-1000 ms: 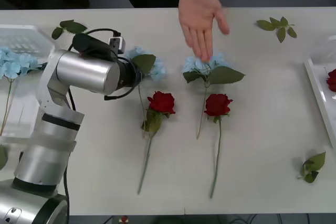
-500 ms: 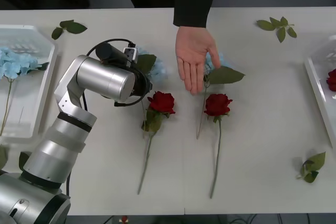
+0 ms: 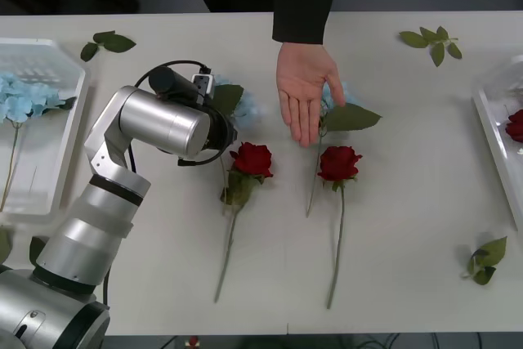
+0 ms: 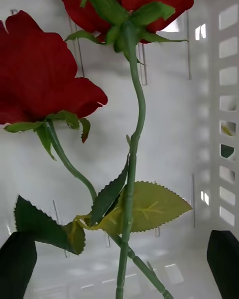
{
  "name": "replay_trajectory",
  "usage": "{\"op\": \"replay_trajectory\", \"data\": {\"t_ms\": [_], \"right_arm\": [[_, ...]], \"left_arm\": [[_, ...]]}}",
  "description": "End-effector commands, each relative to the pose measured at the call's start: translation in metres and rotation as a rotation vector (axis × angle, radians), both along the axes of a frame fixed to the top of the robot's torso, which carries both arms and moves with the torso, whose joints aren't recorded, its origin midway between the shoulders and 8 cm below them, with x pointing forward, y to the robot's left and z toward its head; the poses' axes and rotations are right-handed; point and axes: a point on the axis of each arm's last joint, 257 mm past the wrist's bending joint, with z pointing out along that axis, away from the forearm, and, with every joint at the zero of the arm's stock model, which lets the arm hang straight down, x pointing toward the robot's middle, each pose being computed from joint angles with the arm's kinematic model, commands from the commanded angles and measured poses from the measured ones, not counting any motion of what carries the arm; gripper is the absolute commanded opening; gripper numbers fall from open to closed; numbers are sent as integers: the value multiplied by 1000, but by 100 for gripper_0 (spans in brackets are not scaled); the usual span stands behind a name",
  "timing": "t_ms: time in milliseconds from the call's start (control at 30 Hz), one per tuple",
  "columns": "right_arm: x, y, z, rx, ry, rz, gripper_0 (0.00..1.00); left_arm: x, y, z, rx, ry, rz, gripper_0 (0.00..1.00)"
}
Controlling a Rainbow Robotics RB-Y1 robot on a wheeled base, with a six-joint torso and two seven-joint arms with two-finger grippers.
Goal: Place the red flowers into the right box and the blue flowers into the left box. If a person shows an open palm, hand one flower to the person first, then continue sorting.
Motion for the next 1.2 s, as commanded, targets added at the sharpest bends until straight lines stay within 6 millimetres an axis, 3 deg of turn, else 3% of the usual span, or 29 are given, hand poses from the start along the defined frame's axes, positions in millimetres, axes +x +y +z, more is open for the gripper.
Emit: {"op": "replay_trajectory", "data": {"t_ms": [33,233,400,600,667,833,1033,1200], "right_arm": [[13,6,53,-32,-49,71,100],[4,28,80,-7,-27,121,100],[-8,64,101,20,9,199,100],[-16,149,100,194,16,317,100],[-22,185,93,259,16,341,100],[-39,250,69,263,4,360,100],[-66,308,33,263,20,337,100],[-80,345,5,278,54,321,100]], "left_arm": [[13,-2,25,-13,-49,3,100],[12,-3,25,-13,-47,2,100],[13,-3,25,-12,-49,0,100],[12,-4,25,-16,-47,-1,100],[12,-4,25,-19,-46,-2,100],[12,-4,25,-19,-46,-2,100],[12,-4,25,-18,-46,-3,100],[12,-4,25,-17,-48,-3,100]]}}
